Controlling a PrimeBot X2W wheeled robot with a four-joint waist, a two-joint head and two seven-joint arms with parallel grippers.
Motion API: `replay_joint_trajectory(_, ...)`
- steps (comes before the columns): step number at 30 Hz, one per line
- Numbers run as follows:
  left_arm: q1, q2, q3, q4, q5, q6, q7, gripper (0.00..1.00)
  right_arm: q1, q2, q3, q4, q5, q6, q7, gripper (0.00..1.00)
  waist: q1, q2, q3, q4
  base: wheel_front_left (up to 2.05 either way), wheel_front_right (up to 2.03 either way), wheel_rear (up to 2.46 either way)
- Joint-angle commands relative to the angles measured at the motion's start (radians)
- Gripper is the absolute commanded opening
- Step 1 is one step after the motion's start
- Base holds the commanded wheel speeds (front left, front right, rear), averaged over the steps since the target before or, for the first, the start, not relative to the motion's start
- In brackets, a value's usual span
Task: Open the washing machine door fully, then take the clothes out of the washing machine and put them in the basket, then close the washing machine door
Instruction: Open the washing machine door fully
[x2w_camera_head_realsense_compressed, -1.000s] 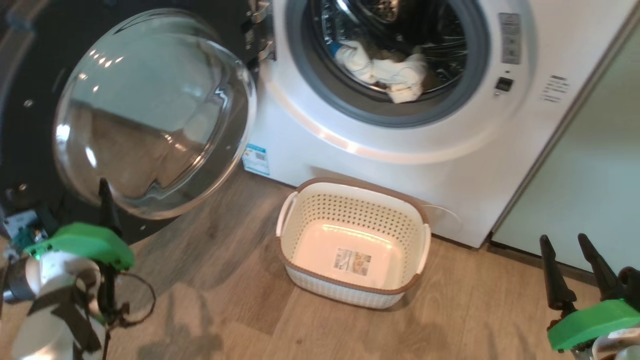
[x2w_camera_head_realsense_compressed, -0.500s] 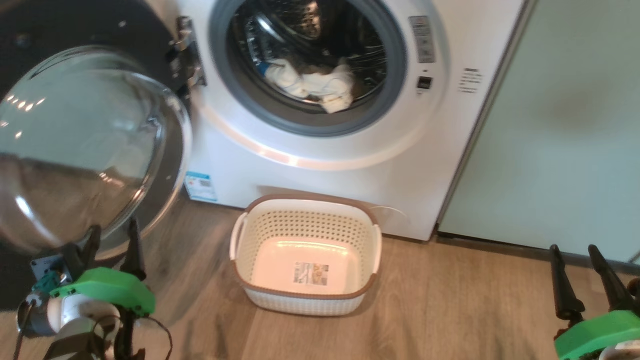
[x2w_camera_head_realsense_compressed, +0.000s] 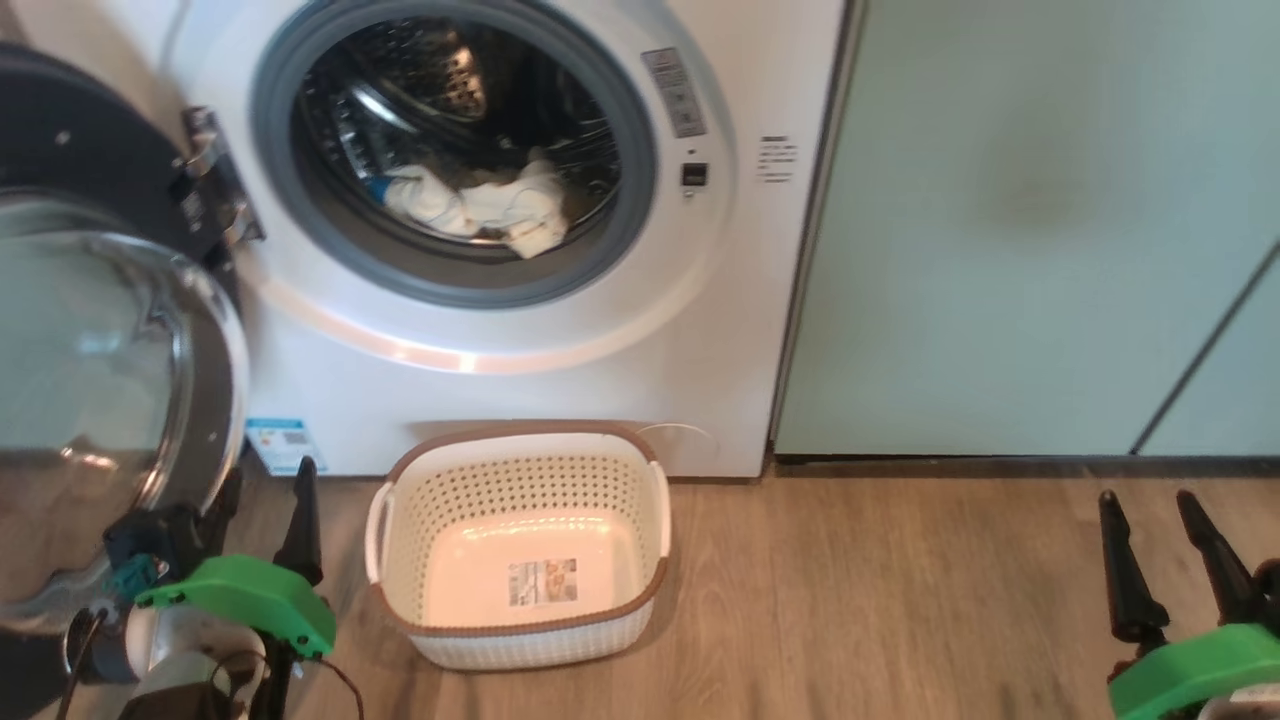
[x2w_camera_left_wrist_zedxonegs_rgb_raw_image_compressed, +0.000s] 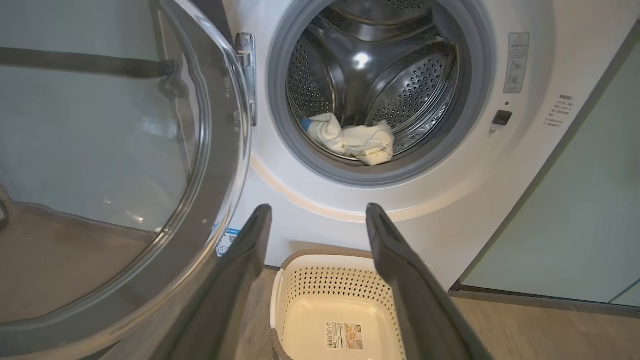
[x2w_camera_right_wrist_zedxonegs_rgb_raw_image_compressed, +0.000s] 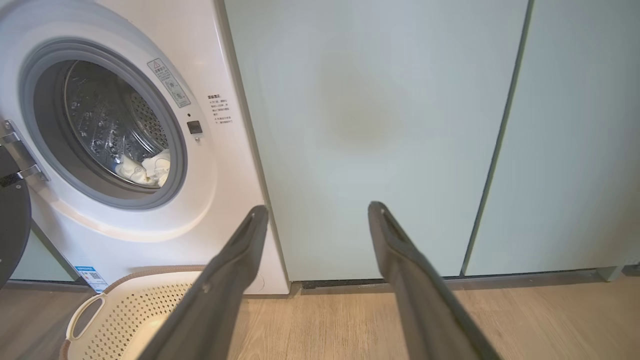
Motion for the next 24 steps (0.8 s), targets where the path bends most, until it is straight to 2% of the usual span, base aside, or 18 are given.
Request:
replay_joint_trajectory(1,-0.029,0.022,0.029,-0.023,0.011,0.001,-0.009,1.0,-0.009,-0.02,0.015,-0.039,-0.01,0.004,-0.01,1.0,0.0,-0.0001,-0.011,-0.033,0.0,0.0,0.0)
replay_joint_trajectory(9,-0.022,0.003,0.011,-0.012,0.011,0.004,-0.02,1.0,0.004,-0.028,0.008,-0.044,-0.008,0.004,-0.01,1.0,0.0,-0.0001,-0.019,-0.066,0.0,0.0,0.0)
replay_joint_trajectory(24,-0.03,0.007,-0.006,0.0,0.002,-0.003,-0.024,1.0,0.003,-0.021,-0.003,-0.043,-0.011,0.004,-0.01,1.0,0.0,-0.0001,-0.017,-0.051,0.0,0.0,0.0)
